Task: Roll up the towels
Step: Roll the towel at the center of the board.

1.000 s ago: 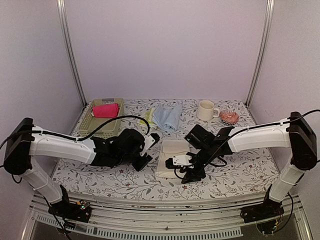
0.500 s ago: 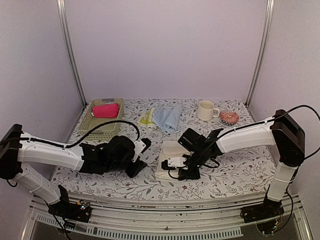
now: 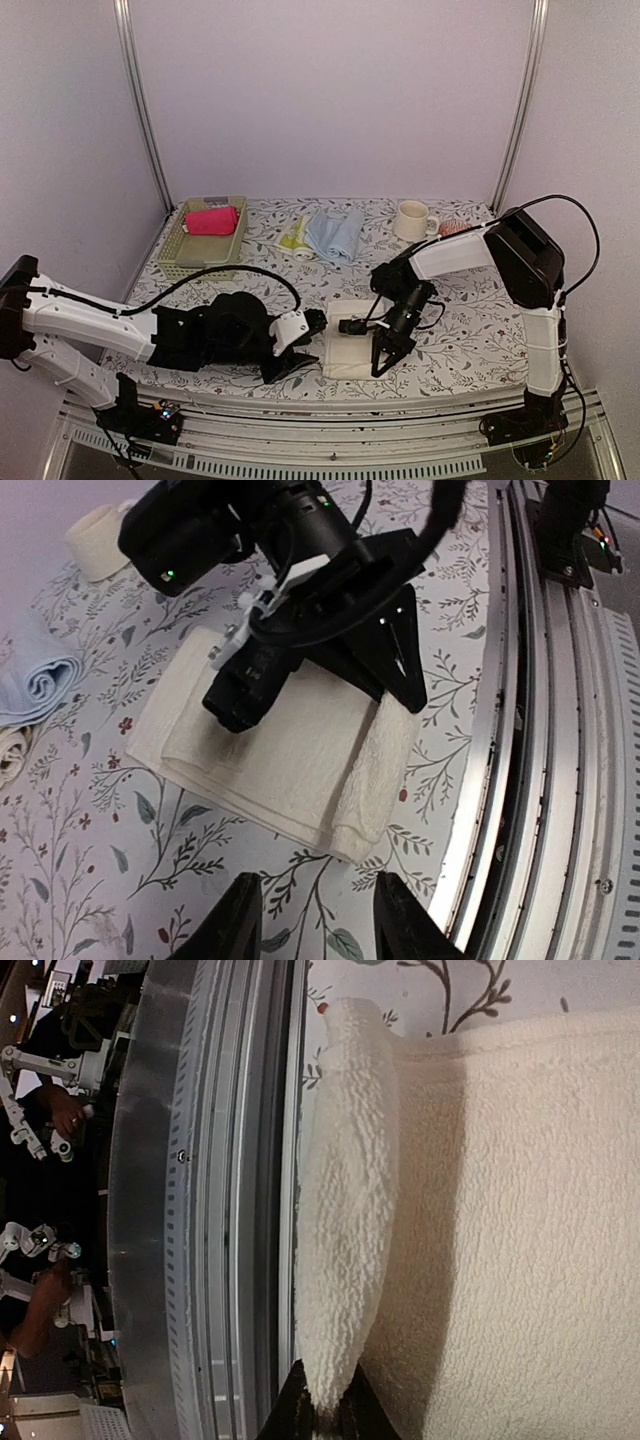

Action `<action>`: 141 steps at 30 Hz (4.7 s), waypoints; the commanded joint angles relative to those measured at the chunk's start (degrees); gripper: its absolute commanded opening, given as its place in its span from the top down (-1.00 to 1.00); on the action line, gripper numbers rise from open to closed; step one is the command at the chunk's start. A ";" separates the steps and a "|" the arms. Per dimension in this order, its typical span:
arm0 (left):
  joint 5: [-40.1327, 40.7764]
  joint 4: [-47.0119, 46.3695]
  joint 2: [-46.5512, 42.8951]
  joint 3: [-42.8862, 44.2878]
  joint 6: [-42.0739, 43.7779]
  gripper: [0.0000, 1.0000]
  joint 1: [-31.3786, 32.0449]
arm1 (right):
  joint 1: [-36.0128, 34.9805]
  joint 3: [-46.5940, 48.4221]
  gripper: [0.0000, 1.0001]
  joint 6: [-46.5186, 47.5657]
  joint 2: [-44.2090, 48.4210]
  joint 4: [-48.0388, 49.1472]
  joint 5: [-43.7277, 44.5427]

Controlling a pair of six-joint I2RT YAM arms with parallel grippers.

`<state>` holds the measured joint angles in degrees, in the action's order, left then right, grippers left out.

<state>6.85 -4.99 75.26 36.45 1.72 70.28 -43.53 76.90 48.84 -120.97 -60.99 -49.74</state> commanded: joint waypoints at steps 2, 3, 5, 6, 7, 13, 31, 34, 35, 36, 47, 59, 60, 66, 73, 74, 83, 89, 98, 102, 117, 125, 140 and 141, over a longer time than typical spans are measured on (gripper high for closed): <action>-6.48 -0.56 9.83 5.45 6.55 0.27 4.39 | 0.06 1.02 0.78 6.08 -3.05 -10.01 -7.81; -6.32 -0.39 11.55 6.40 7.25 0.27 4.94 | 0.13 0.90 0.78 6.02 -3.31 -9.65 -7.64; -5.89 -1.12 14.85 7.77 8.57 0.26 5.54 | 0.41 0.72 0.77 5.08 -4.03 -8.86 -7.01; -5.64 -2.01 16.24 8.27 9.27 0.25 5.69 | 0.60 0.71 0.77 4.85 -4.48 -8.49 -6.72; -5.49 -2.99 17.71 8.74 9.86 0.23 5.81 | 0.81 0.70 0.77 4.46 -4.79 -8.18 -6.64; -4.40 -6.56 26.18 12.90 13.67 0.23 5.83 | 1.30 0.88 0.75 4.24 -5.96 -7.99 -7.72; -1.97 0.68 34.72 21.28 16.88 1.00 5.88 | 4.34 -0.78 0.01 9.05 -1.01 -11.08 -10.22; -5.82 3.86 33.12 22.23 16.00 1.00 5.79 | 7.33 0.36 -0.19 9.14 1.52 -10.36 -8.98; -7.14 4.44 32.48 22.19 15.64 1.00 5.75 | 7.92 0.95 -0.20 8.02 1.57 -9.14 -8.03; -8.16 4.74 31.96 22.13 15.30 1.00 5.75 | 8.16 1.46 -0.20 6.17 1.25 -7.30 -6.37; -11.82 4.20 31.36 20.68 13.15 1.00 5.15 | 10.41 10.22 -0.15 -14.36 -1.52 12.31 7.11; -27.03 10.72 33.70 26.44 6.55 1.00 -2.79 | 16.02 -1.20 -0.17 -15.91 26.14 20.47 7.04; -29.28 12.36 34.97 28.15 5.20 1.00 -3.85 | 16.02 -4.75 -0.17 -15.27 29.76 21.84 7.28; -43.34 19.64 45.28 38.01 -2.96 1.00 -9.96 | 15.12 -21.02 -0.21 -4.90 46.19 21.79 7.10; -52.77 22.55 50.77 43.47 -11.07 1.00 -14.40 | 8.86 -28.98 -0.14 -0.28 48.78 21.70 12.79; -53.31 22.04 50.92 43.40 -12.27 1.00 -14.88 | 7.33 -29.45 -0.14 -0.45 48.37 22.77 14.29; -56.16 11.45 48.56 36.67 -21.55 1.00 -17.35 | -6.90 -32.31 -0.21 -3.19 40.86 36.20 29.35; -56.09 9.32 48.29 35.28 -23.67 1.00 -18.08 | -12.94 -32.70 -0.14 -3.78 33.83 42.62 40.15; -57.95 7.46 48.81 34.47 -24.86 1.00 -19.35 | -14.10 -32.34 0.23 -3.17 27.14 46.24 44.09; -55.79 7.85 45.08 32.97 -22.27 0.72 -19.87 | -14.11 -31.69 0.63 -1.51 25.07 44.41 42.05; -14.28 -7.54 -5.05 -3.62 -13.53 0.33 -13.89 | -4.05 -1.87 0.80 0.72 6.52 -2.53 4.09; -3.82 -9.02 -6.46 -6.26 -2.74 0.28 0.09 | -0.79 5.55 0.78 3.64 -4.96 -9.27 -0.09; 12.06 -2.30 28.38 16.61 18.20 0.16 10.14 | -0.78 11.78 0.74 2.68 -9.07 -12.59 -1.16; 12.51 -1.96 29.46 17.19 18.51 0.16 10.14 | -0.77 11.92 0.74 2.60 -9.14 -12.64 -1.31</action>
<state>15.73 -8.67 101.41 50.87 15.27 79.94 -44.18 87.09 51.46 -128.86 -72.86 -49.71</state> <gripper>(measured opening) 0.417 0.130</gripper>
